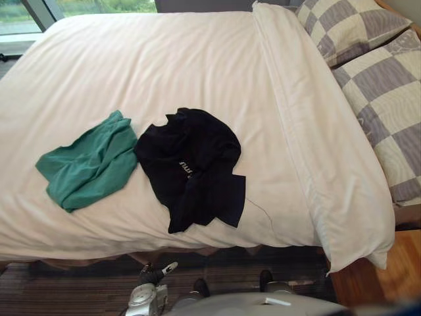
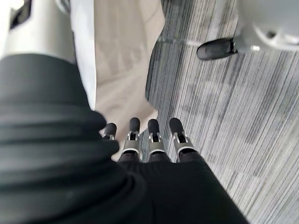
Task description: Tidy the bed and pick cloth on bed and put in laundry
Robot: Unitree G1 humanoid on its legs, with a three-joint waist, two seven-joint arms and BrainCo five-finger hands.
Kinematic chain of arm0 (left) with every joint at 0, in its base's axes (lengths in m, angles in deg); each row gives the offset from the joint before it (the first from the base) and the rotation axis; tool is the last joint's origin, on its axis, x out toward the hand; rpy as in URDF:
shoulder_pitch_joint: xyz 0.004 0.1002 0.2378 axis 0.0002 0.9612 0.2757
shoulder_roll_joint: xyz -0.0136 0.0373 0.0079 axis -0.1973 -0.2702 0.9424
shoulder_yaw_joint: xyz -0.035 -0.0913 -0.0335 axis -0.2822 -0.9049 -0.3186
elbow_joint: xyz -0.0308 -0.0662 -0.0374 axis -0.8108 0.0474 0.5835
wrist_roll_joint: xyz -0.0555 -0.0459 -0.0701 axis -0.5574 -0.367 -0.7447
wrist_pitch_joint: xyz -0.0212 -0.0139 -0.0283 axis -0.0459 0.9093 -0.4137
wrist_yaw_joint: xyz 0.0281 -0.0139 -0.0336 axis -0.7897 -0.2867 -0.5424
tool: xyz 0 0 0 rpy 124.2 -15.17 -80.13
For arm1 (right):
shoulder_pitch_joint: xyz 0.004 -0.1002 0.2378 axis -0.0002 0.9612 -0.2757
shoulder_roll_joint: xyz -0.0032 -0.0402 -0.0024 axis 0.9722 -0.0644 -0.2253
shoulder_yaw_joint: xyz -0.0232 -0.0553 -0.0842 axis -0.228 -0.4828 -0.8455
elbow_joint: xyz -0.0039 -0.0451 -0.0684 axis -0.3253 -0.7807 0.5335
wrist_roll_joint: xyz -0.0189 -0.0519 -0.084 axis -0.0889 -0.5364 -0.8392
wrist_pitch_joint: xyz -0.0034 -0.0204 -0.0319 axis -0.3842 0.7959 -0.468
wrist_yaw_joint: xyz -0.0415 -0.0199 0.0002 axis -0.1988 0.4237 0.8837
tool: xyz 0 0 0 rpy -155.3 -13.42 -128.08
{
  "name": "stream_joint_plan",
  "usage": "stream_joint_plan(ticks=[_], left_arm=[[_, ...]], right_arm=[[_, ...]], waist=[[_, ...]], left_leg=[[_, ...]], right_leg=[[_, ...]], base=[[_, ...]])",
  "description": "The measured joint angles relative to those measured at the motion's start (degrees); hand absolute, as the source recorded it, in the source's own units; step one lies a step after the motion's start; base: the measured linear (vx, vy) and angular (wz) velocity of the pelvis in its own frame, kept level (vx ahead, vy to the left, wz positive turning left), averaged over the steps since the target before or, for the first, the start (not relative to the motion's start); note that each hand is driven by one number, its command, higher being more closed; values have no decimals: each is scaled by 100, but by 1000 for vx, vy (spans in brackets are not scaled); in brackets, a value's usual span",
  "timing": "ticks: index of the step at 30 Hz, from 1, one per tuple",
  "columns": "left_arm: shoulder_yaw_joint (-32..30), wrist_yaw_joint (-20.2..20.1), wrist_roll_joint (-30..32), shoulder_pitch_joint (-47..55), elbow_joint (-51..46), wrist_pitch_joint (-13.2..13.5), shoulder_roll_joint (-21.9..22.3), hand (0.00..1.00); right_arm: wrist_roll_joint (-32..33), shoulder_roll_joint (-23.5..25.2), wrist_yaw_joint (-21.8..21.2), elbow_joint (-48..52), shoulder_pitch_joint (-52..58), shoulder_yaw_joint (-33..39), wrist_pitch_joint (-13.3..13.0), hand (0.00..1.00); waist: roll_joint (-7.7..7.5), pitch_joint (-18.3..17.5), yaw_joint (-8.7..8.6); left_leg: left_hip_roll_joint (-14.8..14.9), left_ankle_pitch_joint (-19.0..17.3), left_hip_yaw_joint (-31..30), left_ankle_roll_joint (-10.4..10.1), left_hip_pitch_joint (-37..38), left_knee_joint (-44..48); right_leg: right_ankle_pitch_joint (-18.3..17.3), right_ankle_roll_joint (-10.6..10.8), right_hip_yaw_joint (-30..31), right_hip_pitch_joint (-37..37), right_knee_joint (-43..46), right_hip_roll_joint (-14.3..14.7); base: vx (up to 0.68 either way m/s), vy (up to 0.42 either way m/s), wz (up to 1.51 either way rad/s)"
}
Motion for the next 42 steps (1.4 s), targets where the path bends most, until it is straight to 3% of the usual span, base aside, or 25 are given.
stream_joint_plan(ticks=[4,7,9,14,20,27,33,35,36,39,42], left_arm=[[328,64,-18,-53,6,0,136,0],[425,96,-78,-331,-9,13,231,0],[431,196,-281,-493,-16,33,277,0],[605,258,-518,-675,-193,128,309,0],[616,217,-687,-862,-240,203,356,0],[273,212,-888,-1035,-252,195,526,0],[68,212,-893,-1189,-410,190,747,0],[-40,214,-897,-1192,-421,192,741,0],[-80,215,-899,-1191,-413,188,737,0],[-103,215,-897,-1171,-401,174,733,0],[-160,215,-856,-1062,-391,165,650,0]], right_arm=[[1361,428,-80,10,-693,-648,-624,100],[2102,638,-127,433,-1250,-904,-1009,100],[2438,792,-183,816,-1596,-1065,-1236,100],[2496,899,-152,1122,-1849,-1167,-1600,100],[2780,1504,-111,793,-1455,-763,-1654,100],[3393,2165,-202,-425,-636,-161,-1680,100],[3461,2273,-431,-1410,-117,-78,-1230,100],[3444,2265,-526,-1670,24,-80,-994,100],[3430,2262,-530,-1729,86,-85,-910,0],[3073,2197,-627,-1930,363,-124,-628,0],[1905,2141,-678,-2175,711,-432,-221,0]], waist=[[88,73,130],[250,482,310],[381,736,419],[575,1216,434],[703,1573,421],[694,1673,317],[681,1849,253],[606,1894,232],[593,1898,227],[525,1862,232],[314,1611,237]], left_leg=[[-11,48,-47,14,-219,37],[28,-70,-84,10,-633,514],[143,-328,-106,24,-1043,1136],[372,-818,30,54,-1728,2089],[488,-1111,295,112,-1988,2624],[614,-1233,849,95,-1933,2982],[763,-1497,910,94,-1681,3224],[809,-1609,896,91,-1580,3328],[838,-1652,887,91,-1526,3362],[896,-1749,862,91,-1341,3436],[896,-1756,822,90,-1254,3400]], right_leg=[[1,-1,-2,-272,129,-16],[0,-3,-7,-558,353,-68],[-17,-27,-8,-759,522,-64],[-233,-63,21,-1261,1033,-71],[-458,-39,228,-1652,1498,-101],[-737,-23,267,-1768,1996,-198],[-914,-33,191,-1535,2196,-143],[-1060,-17,165,-1398,2271,-139],[-1094,-30,148,-1337,2297,-125],[-1139,-14,62,-1094,2289,-97],[-1134,-12,-21,-898,2110,-100]], base=[[9,-9,7],[-65,-6,14],[-127,-35,5],[-95,-1,-3],[34,31,-16],[97,26,-2],[20,2,-7],[0,0,0],[0,0,0],[-7,0,1],[6,7,8]])
